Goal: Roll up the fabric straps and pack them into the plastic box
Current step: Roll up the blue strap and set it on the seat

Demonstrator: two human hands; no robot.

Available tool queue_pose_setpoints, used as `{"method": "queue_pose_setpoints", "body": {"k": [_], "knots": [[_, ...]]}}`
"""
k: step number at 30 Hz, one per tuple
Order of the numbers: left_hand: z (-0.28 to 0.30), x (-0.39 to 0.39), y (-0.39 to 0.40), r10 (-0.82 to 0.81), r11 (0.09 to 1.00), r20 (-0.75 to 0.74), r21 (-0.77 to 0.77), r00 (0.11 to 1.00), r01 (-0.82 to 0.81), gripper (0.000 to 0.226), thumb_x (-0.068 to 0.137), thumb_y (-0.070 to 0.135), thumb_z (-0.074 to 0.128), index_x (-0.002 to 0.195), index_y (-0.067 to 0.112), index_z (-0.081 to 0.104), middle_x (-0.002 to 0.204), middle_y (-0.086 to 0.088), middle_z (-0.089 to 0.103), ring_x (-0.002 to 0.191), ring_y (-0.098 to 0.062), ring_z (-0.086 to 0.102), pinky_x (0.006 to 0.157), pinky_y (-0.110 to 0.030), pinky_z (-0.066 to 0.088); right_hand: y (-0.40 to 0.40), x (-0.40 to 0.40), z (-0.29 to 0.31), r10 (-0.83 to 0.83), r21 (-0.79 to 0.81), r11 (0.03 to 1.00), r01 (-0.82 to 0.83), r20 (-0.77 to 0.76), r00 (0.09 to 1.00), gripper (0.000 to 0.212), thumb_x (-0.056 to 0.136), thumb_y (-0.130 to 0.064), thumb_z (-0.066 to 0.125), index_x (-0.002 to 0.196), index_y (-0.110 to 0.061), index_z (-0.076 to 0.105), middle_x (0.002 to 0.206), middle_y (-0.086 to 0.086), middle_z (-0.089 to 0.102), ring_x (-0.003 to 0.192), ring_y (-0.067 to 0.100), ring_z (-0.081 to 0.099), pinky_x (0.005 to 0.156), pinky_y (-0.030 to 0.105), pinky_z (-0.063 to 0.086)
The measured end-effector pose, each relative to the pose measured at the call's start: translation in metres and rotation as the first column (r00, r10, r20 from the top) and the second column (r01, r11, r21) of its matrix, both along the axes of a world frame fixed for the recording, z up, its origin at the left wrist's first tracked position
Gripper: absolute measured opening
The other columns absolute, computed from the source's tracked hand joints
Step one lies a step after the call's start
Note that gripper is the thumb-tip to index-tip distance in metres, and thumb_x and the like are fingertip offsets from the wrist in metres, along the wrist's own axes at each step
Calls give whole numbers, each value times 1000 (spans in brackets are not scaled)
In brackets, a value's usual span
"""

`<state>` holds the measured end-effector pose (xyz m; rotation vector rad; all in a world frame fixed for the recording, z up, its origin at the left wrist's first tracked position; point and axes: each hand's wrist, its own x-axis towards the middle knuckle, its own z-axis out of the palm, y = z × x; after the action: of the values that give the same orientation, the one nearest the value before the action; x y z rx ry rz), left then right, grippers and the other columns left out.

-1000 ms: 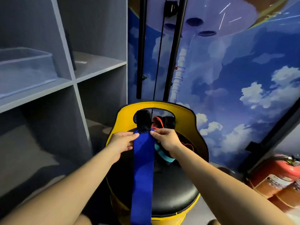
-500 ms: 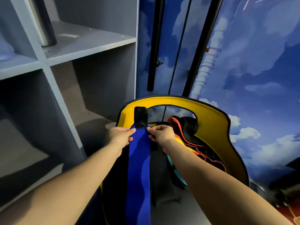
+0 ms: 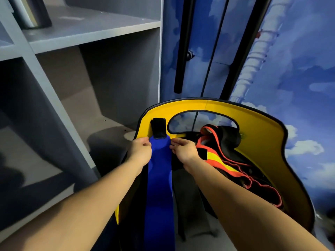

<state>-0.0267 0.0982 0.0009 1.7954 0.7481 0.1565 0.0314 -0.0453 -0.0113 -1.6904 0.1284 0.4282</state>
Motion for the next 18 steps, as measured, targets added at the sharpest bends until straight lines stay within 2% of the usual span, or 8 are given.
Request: {"method": "queue_pose_setpoints", "body": {"k": [1,3,6,8,10,14,18], "knots": [[1,-4,-1,12,1000,8,2,1000,-12,42,98,1,50,77,37,49,83,13,46,80,-8,46,64,-22,33,-2,-4,-1,25,-13,1000,-24,7,1000,38,95,4,53,129,-8,63,124,6,68,116,19,63,106,40,50],[0,-12,-4,24,1000,31,-9,999,-24,38,99,3,52,82,37,58,91,11,56,89,-10,54,74,-24,40,-8,-14,0,54,-30,998,-54,18,998,43,94,4,53,135,-7,58,131,7,64,122,20,59,109,41,47],[2,-34,-15,10,1000,58,-27,998,-9,37,98,4,55,77,34,60,88,11,59,93,-13,58,81,-29,45,-14,-37,8,67,-18,998,-66,31,997,44,95,7,49,138,-3,55,134,9,62,123,20,58,108,35,47],[5,-52,-21,33,997,79,-77,996,-27,26,97,6,59,103,27,73,99,9,65,100,-12,62,87,-28,51,-21,-58,17,76,-19,997,-75,48,996,43,96,7,47,138,-3,55,135,9,61,122,19,59,102,30,49],[10,-75,-26,48,993,82,-114,995,-39,29,97,8,61,122,19,70,111,6,69,103,-11,65,94,-31,54,-31,-83,26,87,-29,996,-85,59,994,43,97,5,47,139,-4,54,135,8,61,123,19,58,95,25,49],[16,-127,-39,28,988,93,-154,995,-13,27,98,11,61,122,19,69,116,3,71,102,-11,67,98,-37,55,-50,-136,38,82,-31,996,-80,38,996,40,98,1,48,137,-7,56,130,4,63,109,13,61,73,15,48],[20,-179,-48,38,989,104,-147,994,-22,23,98,11,60,116,20,71,111,3,71,98,-10,69,96,-35,56,-68,-186,41,59,-35,998,-58,30,998,39,98,1,48,135,-7,57,126,2,65,110,14,62,75,15,48]]}}
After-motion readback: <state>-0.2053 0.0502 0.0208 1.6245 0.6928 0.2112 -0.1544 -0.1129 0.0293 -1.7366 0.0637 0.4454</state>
